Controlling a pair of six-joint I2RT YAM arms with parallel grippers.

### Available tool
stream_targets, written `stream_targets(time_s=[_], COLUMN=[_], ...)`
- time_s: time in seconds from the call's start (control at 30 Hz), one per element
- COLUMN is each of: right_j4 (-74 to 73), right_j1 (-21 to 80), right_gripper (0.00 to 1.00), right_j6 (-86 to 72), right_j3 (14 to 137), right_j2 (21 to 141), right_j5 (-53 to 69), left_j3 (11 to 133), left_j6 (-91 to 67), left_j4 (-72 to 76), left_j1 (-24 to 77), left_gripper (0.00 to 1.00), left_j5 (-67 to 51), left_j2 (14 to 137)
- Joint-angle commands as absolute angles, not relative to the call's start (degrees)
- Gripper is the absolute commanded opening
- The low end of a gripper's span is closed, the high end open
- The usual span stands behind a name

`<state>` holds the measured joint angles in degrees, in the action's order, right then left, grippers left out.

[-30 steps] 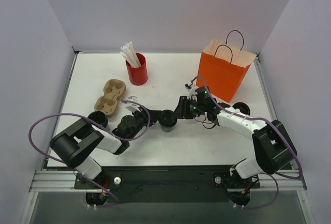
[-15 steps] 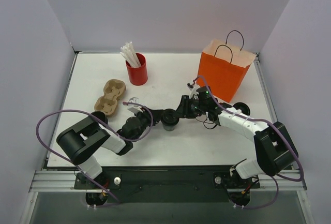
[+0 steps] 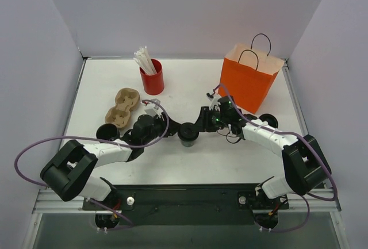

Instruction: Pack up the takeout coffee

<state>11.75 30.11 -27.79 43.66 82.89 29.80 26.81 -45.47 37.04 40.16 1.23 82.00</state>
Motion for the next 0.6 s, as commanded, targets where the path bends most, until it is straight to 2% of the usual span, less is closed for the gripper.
stream_targets(time_s=[0.0,0.57], right_j4=[3.25,1.85], right_j1=[31.38,31.38], right_gripper=[0.14,0.14], right_j6=[-23.47,-22.85], right_j3=[41.84,41.84], right_j2=[86.4,85.08], right_j5=[25.58,24.87], left_j3=[29.44,29.26], left_j6=[-39.99,-39.99], left_j4=[22.06,16.88], left_j1=[37.89,32.7], left_gripper=[0.51,0.54], left_j5=[-17.91,-21.27], left_j2=[78.93,69.35])
